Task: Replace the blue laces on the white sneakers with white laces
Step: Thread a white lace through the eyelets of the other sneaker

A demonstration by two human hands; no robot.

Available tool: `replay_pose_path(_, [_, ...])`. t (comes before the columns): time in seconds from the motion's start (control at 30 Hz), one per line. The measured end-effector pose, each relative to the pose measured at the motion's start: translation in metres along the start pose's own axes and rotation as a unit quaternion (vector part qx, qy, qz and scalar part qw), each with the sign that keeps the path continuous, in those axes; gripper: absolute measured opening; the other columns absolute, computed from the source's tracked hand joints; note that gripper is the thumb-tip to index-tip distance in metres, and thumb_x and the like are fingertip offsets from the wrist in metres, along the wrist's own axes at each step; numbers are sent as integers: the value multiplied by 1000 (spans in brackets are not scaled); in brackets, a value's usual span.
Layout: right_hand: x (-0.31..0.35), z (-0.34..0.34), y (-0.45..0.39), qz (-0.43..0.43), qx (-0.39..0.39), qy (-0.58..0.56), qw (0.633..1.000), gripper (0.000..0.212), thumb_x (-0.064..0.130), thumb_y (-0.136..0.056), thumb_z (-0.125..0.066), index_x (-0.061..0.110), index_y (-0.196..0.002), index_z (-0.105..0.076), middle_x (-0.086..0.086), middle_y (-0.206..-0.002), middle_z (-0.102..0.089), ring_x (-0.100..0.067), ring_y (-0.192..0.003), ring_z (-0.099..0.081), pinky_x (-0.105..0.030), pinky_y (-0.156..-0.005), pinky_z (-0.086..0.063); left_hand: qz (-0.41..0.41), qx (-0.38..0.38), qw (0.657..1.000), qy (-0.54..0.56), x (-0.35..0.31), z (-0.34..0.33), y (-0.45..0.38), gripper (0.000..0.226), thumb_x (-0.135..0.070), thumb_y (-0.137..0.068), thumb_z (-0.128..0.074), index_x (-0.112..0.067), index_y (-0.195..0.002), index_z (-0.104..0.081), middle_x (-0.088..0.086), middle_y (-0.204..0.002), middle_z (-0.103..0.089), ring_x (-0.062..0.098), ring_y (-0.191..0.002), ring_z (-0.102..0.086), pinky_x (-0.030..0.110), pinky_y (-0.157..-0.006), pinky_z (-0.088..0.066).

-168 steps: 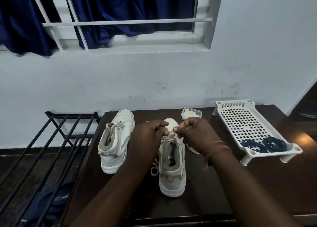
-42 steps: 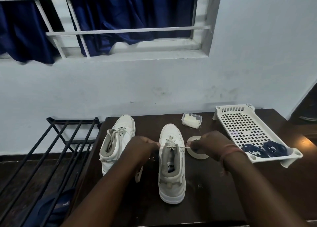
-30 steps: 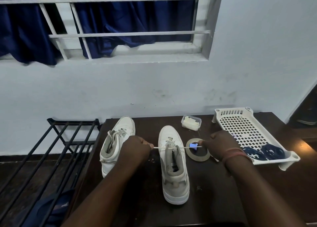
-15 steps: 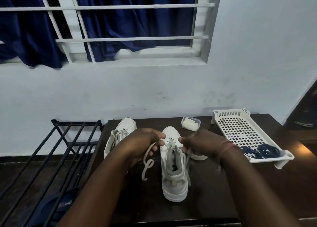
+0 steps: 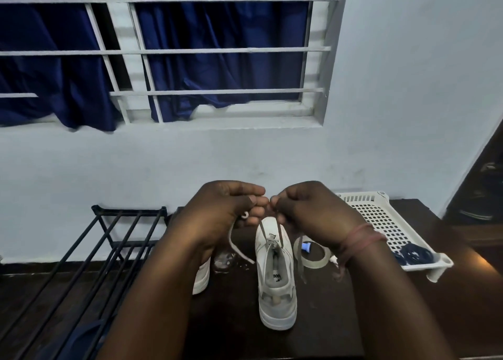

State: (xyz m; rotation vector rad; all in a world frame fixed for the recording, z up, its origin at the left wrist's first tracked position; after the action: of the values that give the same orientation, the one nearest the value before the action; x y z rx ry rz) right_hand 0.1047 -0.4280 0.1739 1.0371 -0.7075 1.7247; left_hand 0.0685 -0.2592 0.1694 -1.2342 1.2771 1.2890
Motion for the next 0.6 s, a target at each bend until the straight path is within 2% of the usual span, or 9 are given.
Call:
replay_pose_path(0.13, [25, 8, 21, 31, -19, -78, 996, 22, 22, -94, -62, 5, -84, -73, -8, -70, -71, -17, -57, -52, -28, -57, -42, -50, 1, 997, -56, -26, 1, 19, 21, -2, -99, -55, -7, -109, -73, 7, -100, -78, 12, -73, -68, 23, -64, -55])
replay_pose_path(0.27, [42, 12, 32, 28, -80, -41, 996, 26, 28, -92, -65, 4, -83, -70, -5, -66, -73, -16, -52, -55, -33, -58, -47, -92, 9, 994, -61, -46, 0, 34, 23, -1, -98, -54, -8, -107, -74, 7, -98, -78, 13, -74, -67, 23, -63, -53])
replay_pose_path(0.37, [44, 11, 33, -6, -93, 35, 995, 30, 32, -92, -62, 2, -91, -65, 0, -63, -73, -15, -51, -61, -38, -64, -56, -88, 22, 995, -36, -49, -3, 36, 31, 0, -100, -43, -5, -109, -72, 11, -100, -78, 20, -84, -71, 30, -76, -56])
replay_pose_path(0.43, [43, 11, 33, -10, -115, 59, 992, 30, 31, -93, -60, 2, -99, -60, 1, -63, -73, -15, -51, -63, -35, -61, -54, -86, 37, 995, -29, -47, -3, 35, 43, 7, -95, -32, -3, -114, -70, 14, -104, -77, 25, -98, -73, 36, -89, -55])
replay_pose_path(0.47, [43, 11, 33, -6, -130, 45, 991, 29, 30, -93, -60, 3, -105, -55, 0, -63, -73, -15, -50, -64, -33, -58, -53, -89, 50, 995, -18, -47, -2, 34, 49, 11, -91, -28, -2, -117, -68, 16, -106, -76, 27, -104, -72, 38, -93, -55])
replay_pose_path(0.53, [43, 13, 33, 16, -155, -59, 986, 30, 21, -96, -59, 8, -122, -51, -4, -67, -73, -15, -48, -61, -29, -51, -49, -93, 81, 992, -2, -46, -2, 34, 54, 17, -88, -27, -1, -121, -65, 16, -112, -75, 27, -108, -71, 36, -95, -57])
replay_pose_path(0.6, [43, 17, 32, 46, -148, -182, 971, 17, 10, -98, -52, 8, -114, -59, -12, -75, -74, -18, -55, -60, -30, -52, -50, -102, 88, 991, -12, -44, -1, 33, 50, 21, -91, -38, -5, -124, -65, 12, -114, -75, 24, -109, -72, 33, -93, -58])
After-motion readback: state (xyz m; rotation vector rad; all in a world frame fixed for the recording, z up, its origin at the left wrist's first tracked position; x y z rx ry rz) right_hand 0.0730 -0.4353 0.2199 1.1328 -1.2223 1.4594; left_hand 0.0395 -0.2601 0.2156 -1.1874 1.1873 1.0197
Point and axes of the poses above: each hand's wrist, its own y-axis away from the middle knuckle, its own z-axis out of the back of the hand, x = y × z, the point moved 2 cm from there along -y, towards the middle knuckle
